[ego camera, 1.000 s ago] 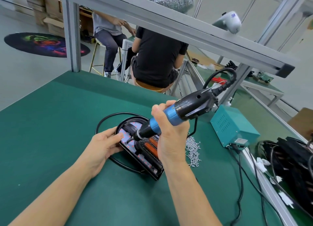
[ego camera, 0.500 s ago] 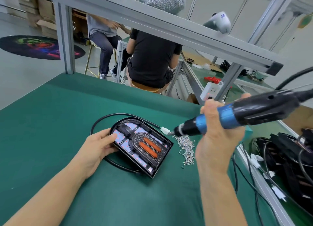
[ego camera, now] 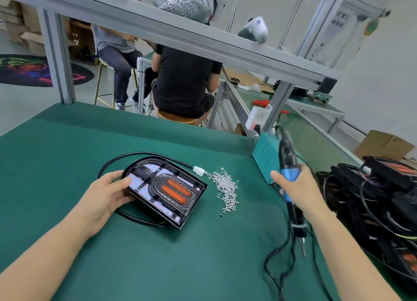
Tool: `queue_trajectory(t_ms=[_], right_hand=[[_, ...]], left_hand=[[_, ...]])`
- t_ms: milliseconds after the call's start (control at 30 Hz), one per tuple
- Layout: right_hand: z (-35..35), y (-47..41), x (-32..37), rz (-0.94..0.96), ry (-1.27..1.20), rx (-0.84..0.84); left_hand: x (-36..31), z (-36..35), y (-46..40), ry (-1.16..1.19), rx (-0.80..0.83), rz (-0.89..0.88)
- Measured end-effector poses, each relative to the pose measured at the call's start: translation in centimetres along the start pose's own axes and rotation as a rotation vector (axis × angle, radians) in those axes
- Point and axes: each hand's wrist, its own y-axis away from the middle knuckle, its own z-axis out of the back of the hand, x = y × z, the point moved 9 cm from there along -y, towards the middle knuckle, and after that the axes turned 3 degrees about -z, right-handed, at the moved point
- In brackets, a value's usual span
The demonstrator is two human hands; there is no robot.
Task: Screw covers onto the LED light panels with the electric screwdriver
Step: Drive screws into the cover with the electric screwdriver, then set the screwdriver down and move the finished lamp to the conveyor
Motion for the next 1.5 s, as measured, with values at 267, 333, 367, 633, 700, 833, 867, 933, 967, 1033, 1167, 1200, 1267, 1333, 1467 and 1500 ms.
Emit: queue_trajectory(t_ms=[267,333,367,633,700,833,867,933,967,1033,1167,1200,1267,1333,1467,1500], right_hand=[[-4.7,-1.3,-4.6,-0.176,0.387,0.215],[-5.3,-1.8,-4.8,-0.188,0.425,0.244],[-5.5,-2.1,-4.9,-0.201,0.443,0.256],[-6.5,-4.0,-3.6,-0.197,0.604,0.213],[-7.0,-4.1,-3.3,-0.171,0.648,0.195],[-7.6,-3.9,-2.4,-0.094,0.734,0.153],[-7.6,-3.9,-2.3,-0.076,0.752,0.135],[-7.4,-4.0,-2.1,-0.054,0.792,0.093],[-7.4,-4.0,-2.0,-0.045,0.838,0.077],[-7.5,-3.9,-1.7,-0.019,0.989,0.057],[-7.7,-3.9,-1.1,0.023,1.145,0.044],[-7.7,-4.0,-1.0,0.037,1.166,0.046],[-7.5,-4.0,-0.2,0.078,1.211,0.04],[-7.6,-3.7,1.5,0.176,1.213,-0.012],[-10.5,-2.1,5.6,0.445,1.037,0.021],[-11.7,-1.7,6.4,0.49,0.984,0.07]], left_hand=[[-0.1,0.0,0.1,-0.011,-0.007,0.013],[0.0,0.0,0.1,-0.013,0.001,0.019],[0.0,-0.1,0.0,-0.017,0.005,0.022],[0.1,-0.1,0.0,-0.028,0.008,0.028],[0.1,-0.1,0.0,-0.028,0.009,0.027],[0.1,0.0,-0.1,-0.026,0.007,0.026],[0.1,0.0,-0.1,-0.024,0.005,0.026],[0.1,0.1,-0.1,-0.018,0.001,0.026],[0.1,0.1,-0.1,-0.016,0.0,0.026],[0.1,0.1,-0.1,-0.016,0.0,0.026],[0.0,-0.1,0.0,-0.027,0.0,0.022],[0.0,-0.1,0.0,-0.026,-0.001,0.021],[0.0,-0.1,0.1,-0.023,-0.003,0.018],[-0.1,-0.1,0.1,-0.021,-0.005,0.016],[-0.1,-0.2,0.1,-0.008,-0.009,0.01],[-0.1,-0.2,0.1,-0.007,-0.007,0.01]])
